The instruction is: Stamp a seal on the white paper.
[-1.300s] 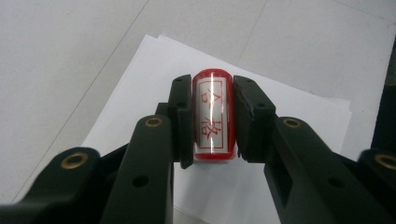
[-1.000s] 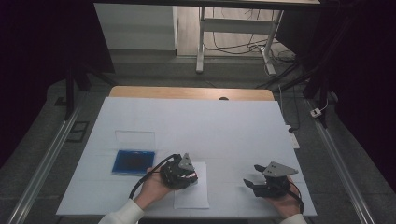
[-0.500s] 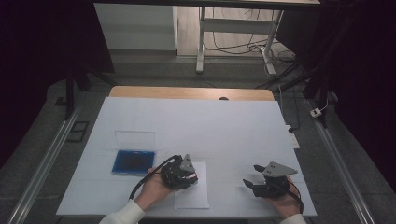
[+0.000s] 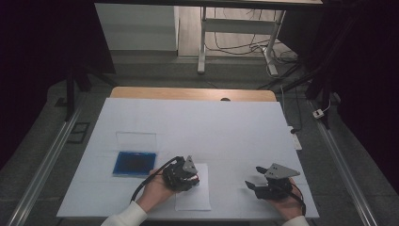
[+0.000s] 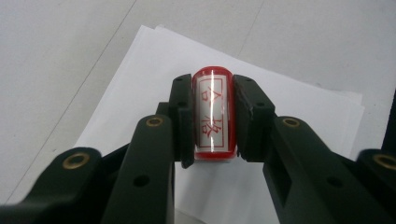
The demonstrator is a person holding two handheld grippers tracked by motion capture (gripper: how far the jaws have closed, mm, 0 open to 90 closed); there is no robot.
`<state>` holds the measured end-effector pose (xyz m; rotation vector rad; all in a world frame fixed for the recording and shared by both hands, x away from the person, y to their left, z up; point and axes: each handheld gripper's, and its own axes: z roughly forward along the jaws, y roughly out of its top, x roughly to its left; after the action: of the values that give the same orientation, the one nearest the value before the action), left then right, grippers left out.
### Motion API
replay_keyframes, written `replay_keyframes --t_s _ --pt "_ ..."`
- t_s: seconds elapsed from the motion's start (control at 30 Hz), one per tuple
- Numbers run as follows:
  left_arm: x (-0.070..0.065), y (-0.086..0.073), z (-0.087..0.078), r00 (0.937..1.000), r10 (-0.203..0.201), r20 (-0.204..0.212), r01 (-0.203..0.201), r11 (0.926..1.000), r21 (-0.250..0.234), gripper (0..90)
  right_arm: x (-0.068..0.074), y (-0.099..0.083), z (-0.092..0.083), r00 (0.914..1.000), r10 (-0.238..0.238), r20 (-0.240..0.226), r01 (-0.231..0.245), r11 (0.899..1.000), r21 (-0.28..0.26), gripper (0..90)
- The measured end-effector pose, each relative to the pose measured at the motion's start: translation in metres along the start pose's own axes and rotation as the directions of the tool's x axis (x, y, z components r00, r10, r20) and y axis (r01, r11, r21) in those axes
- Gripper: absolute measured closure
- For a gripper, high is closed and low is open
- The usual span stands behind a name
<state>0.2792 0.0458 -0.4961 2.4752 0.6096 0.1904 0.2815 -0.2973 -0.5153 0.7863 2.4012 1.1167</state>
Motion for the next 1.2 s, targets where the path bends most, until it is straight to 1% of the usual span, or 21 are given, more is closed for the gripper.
replay_keyframes --t_s 0.23,0.33,0.53,0.87,1.0,1.07,1.2 --pt "-0.0004 0.0 0.0003 1.0 0.006 -0.002 -0.006 1.0 -0.001 71.2 -0.0004 -0.0002 -0.0002 1.0 -0.005 0.0 0.005 1.0 -0.001 29.0" --pt "-0.0003 -0.0001 0.0002 1.0 0.008 -0.002 -0.008 1.0 -0.001 71.2 -0.0004 -0.0004 -0.0001 1.0 0.001 0.001 -0.001 1.0 -0.002 29.0" --pt "-0.0008 -0.0002 0.0006 1.0 0.003 -0.004 -0.003 1.0 -0.005 71.2 0.0002 0.0006 -0.0013 1.0 -0.005 0.009 0.005 1.0 -0.002 29.4" --pt "-0.0006 -0.0006 0.0007 1.0 0.004 -0.003 -0.004 1.0 -0.008 71.1 -0.0001 0.0004 -0.0015 1.0 -0.004 0.005 0.004 1.0 -0.004 29.4" --pt "-0.0009 -0.0011 0.0005 0.9999 0.01 -0.006 -0.01 0.9999 -0.01 71.0 -0.0004 0.0002 -0.0012 1.0 -0.002 0.002 0.002 1.0 -0.005 29.4" --pt "-0.0025 -0.0008 0.0005 0.9997 0.021 -0.016 -0.021 0.9997 -0.009 71.0 -0.0003 0.0001 -0.0011 1.0 -0.002 0.002 0.002 1.0 -0.004 29.4" --pt "-0.0029 -0.0007 0.0003 0.9995 0.025 -0.019 -0.025 0.9997 -0.009 70.9 -0.0001 0.0002 -0.0009 1.0 0.0 0.002 0.0 1.0 -0.007 29.3"
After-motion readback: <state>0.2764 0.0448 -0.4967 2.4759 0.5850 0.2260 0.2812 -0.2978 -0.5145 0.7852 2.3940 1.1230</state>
